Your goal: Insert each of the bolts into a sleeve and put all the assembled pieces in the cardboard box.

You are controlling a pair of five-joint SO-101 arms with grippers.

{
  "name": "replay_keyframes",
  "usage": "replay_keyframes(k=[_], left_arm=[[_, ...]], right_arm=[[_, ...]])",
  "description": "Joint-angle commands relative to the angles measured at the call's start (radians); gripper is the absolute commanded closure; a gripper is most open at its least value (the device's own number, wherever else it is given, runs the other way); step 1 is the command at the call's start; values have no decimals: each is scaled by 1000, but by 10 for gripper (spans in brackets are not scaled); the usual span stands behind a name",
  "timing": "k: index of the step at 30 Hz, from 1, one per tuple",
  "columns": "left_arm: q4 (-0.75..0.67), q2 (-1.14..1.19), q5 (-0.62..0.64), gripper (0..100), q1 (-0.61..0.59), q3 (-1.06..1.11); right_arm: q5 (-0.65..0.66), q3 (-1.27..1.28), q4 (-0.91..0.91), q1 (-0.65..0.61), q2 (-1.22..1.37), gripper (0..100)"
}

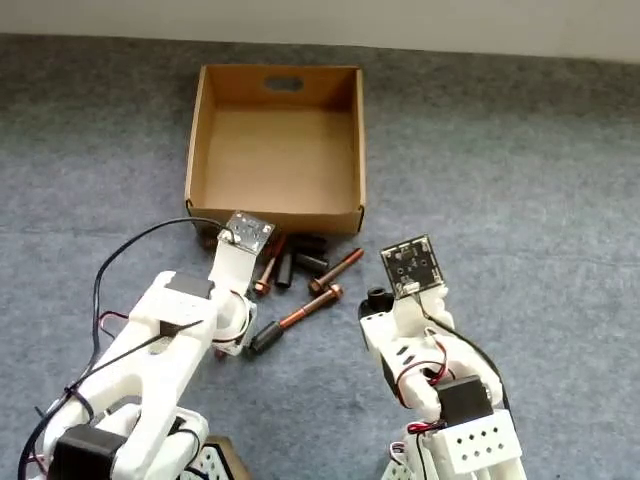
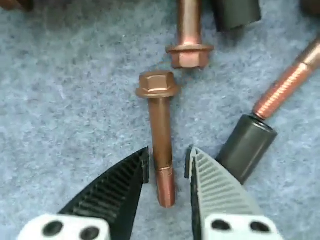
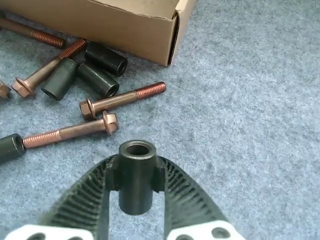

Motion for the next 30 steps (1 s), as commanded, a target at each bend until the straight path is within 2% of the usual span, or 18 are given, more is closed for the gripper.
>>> replay_keyframes(k=[1, 7, 20, 30], left_arm=[[-12, 2, -3, 847, -12, -64], [-18, 13, -3, 847, -5, -143], [-40, 24, -3, 843, -5, -148], [-63, 314, -2, 846, -7, -274]], right_arm=[[-2, -10, -19, -1, -15, 993], [-2, -8, -19, -1, -15, 993], [-2, -8, -19, -1, -15, 993], [-2, -5, -19, -1, -15, 993]])
